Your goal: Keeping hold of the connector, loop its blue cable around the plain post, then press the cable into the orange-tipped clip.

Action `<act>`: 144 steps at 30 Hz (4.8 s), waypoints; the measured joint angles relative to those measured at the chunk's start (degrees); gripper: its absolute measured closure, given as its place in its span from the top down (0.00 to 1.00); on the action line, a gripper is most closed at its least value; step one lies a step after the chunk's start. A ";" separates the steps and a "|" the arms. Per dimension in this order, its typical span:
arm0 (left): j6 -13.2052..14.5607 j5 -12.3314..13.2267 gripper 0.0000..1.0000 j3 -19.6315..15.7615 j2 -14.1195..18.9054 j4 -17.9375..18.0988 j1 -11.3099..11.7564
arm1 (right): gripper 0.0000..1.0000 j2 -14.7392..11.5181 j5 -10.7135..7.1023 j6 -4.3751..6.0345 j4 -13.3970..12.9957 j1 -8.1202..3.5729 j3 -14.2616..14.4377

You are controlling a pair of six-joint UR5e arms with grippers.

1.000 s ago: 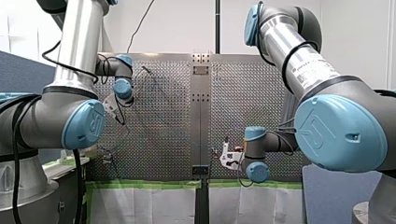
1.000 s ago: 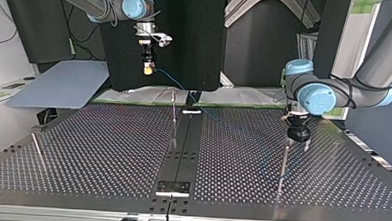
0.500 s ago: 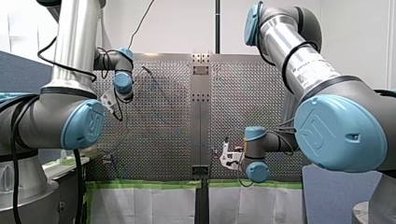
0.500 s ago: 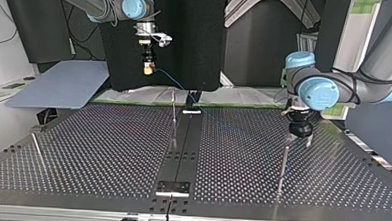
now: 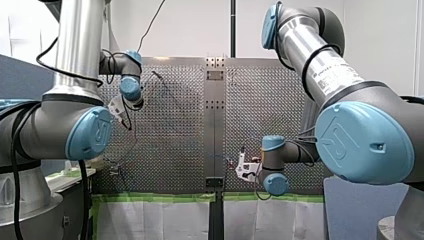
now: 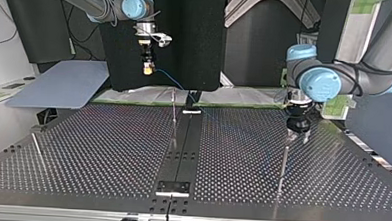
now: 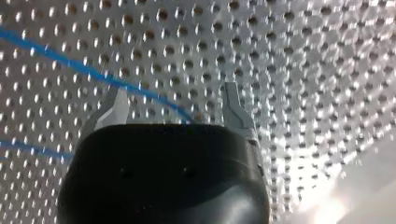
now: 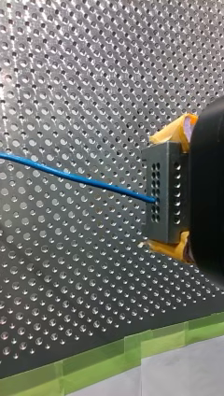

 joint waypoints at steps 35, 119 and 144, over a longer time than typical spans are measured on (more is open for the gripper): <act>7.43 5.48 1.00 0.93 16.24 -10.69 1.61 | 0.00 -0.01 -0.09 0.14 0.91 0.00 -0.65; 28.80 -12.65 1.00 22.68 7.91 -45.08 -11.60 | 0.00 -0.01 -0.18 0.62 3.00 -0.06 -0.95; 31.53 -10.99 1.00 22.68 7.97 -44.31 -12.97 | 0.00 -0.01 -0.18 0.79 3.25 -0.07 -0.97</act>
